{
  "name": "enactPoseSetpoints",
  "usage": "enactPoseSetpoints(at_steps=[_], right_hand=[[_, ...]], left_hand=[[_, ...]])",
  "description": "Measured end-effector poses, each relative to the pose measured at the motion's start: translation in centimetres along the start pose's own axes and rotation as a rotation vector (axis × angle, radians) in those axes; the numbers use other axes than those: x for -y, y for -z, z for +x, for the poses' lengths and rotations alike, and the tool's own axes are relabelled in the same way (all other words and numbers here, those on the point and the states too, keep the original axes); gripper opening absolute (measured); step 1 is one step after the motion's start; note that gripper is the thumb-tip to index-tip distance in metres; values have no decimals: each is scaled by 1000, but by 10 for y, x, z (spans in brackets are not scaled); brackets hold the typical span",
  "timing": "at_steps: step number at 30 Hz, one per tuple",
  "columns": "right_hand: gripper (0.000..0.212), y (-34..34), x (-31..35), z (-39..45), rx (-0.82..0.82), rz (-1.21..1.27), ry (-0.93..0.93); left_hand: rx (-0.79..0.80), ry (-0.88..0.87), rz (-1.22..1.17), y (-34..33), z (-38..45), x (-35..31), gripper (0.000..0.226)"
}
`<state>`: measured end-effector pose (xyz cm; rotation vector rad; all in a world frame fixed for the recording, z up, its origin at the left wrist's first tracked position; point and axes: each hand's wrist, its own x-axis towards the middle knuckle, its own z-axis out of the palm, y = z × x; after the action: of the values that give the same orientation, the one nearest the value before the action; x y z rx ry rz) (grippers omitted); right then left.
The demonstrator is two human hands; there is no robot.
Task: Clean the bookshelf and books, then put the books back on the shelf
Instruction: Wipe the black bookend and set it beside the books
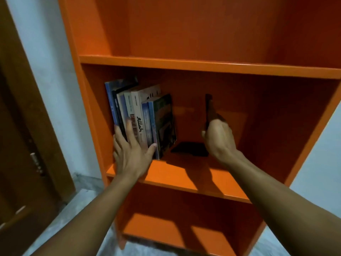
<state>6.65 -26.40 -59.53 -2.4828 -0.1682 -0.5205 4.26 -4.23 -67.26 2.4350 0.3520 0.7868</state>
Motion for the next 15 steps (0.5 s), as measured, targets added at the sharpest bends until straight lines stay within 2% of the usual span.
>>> enactPoseSetpoints(at_steps=[2,5,6,9,12,15], right_hand=[[53,-4,3,-3,-2,-48,-9],[75,-10,3,-5,-12,-110,-28],[69,-13,3,-7,-5,-124,-41],[17,-20,3,-8,1,-134,-57],[8,-29,3,-10,-14,-151,-4],[17,-40,3,-16,-8,-131,30]], left_hand=[[10,118,-47,-6,16,-11,114],[-1,247,-67,-17,32,-26,113],[-16,275,-81,-21,36,-29,114],[-103,294,-127,-29,46,-34,130],[-200,248,-157,-32,49,-36,132],[-236,231,-186,-32,51,-38,131]])
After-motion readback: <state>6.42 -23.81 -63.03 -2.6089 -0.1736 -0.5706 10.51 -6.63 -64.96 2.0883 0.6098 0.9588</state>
